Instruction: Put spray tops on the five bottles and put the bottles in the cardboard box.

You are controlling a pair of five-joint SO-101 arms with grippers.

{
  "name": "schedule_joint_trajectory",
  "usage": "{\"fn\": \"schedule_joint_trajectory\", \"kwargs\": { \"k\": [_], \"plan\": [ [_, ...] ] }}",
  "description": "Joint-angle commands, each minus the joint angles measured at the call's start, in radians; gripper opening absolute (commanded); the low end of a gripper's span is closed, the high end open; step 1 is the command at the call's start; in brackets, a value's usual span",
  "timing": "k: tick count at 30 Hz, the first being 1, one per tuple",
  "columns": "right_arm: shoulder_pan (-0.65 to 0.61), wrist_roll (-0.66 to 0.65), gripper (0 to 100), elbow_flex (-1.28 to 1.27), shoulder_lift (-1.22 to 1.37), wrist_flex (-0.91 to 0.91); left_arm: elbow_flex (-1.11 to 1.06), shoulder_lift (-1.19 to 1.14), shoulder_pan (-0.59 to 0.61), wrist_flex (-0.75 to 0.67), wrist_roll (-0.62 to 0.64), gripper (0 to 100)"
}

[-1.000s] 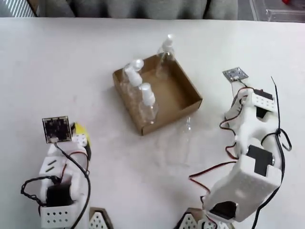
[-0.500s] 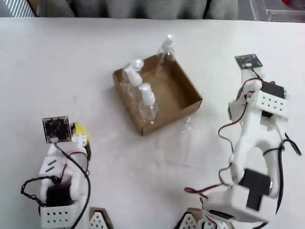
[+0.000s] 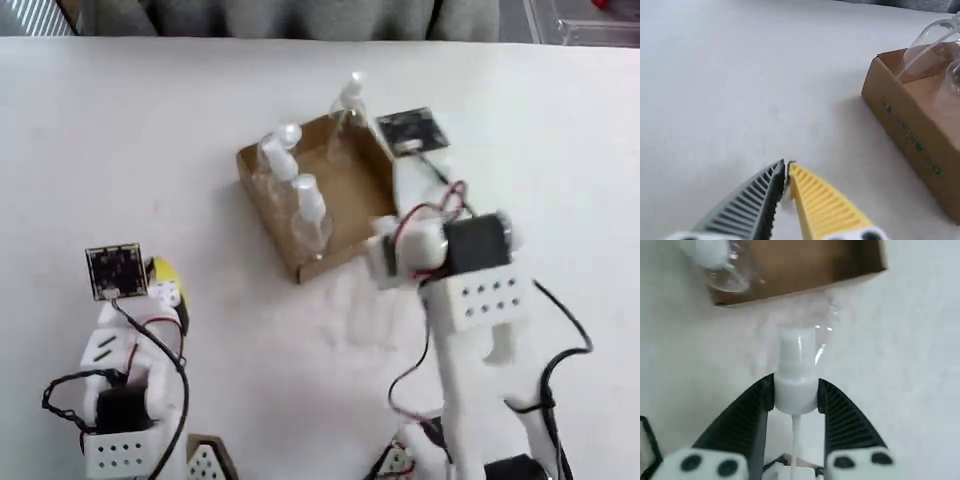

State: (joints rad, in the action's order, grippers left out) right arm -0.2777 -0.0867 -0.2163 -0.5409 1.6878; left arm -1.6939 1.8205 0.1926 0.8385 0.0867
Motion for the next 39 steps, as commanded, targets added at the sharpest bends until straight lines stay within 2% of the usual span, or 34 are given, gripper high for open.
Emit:
{"fn": "schedule_joint_trajectory", "kwargs": {
  "k": [1, 4, 8, 12, 14, 20, 25, 29, 34, 36, 39],
  "plan": [
    [-0.317, 0.187, 1.5, 0.051, -0.056, 0.025, 0.009, 0.007, 0.048, -0.003, 0.015, 2],
    [-0.490, 0.290, 1.5, 0.026, -0.039, -0.015, 0.026, 0.007, 0.085, -0.005, 0.089, 2],
    [-0.615, 0.336, 1.5, -0.103, 0.030, -0.160, 0.043, 0.007, 0.151, -0.006, 0.124, 2],
    [-0.645, 0.336, 3.5, -0.235, 0.130, -0.390, 0.043, 0.007, 0.165, -0.025, 0.124, 2],
    [-0.650, 0.336, 7.7, -0.259, 0.185, -0.455, 0.041, 0.007, 0.165, -0.025, 0.124, 2],
    [-0.650, 0.336, 29.6, -0.256, 0.282, -0.498, 0.038, 0.007, 0.162, -0.025, 0.124, 2],
    [-0.644, 0.336, 32.2, -0.195, 0.220, -0.398, 0.037, 0.007, 0.159, -0.025, 0.124, 2],
    [-0.596, 0.336, 27.2, -0.115, 0.105, -0.213, 0.037, 0.007, 0.122, -0.015, 0.124, 2],
    [-0.441, 0.316, 10.4, -0.107, -0.025, -0.064, 0.101, 0.007, 0.058, 0.129, 0.127, 2],
    [-0.348, 0.226, 5.0, -0.110, -0.058, -0.041, 0.132, 0.007, 0.036, 0.175, 0.170, 2],
    [-0.197, 0.057, 1.5, -0.155, -0.090, -0.041, 0.132, 0.007, 0.024, 0.163, 0.216, 2]
  ]
}}
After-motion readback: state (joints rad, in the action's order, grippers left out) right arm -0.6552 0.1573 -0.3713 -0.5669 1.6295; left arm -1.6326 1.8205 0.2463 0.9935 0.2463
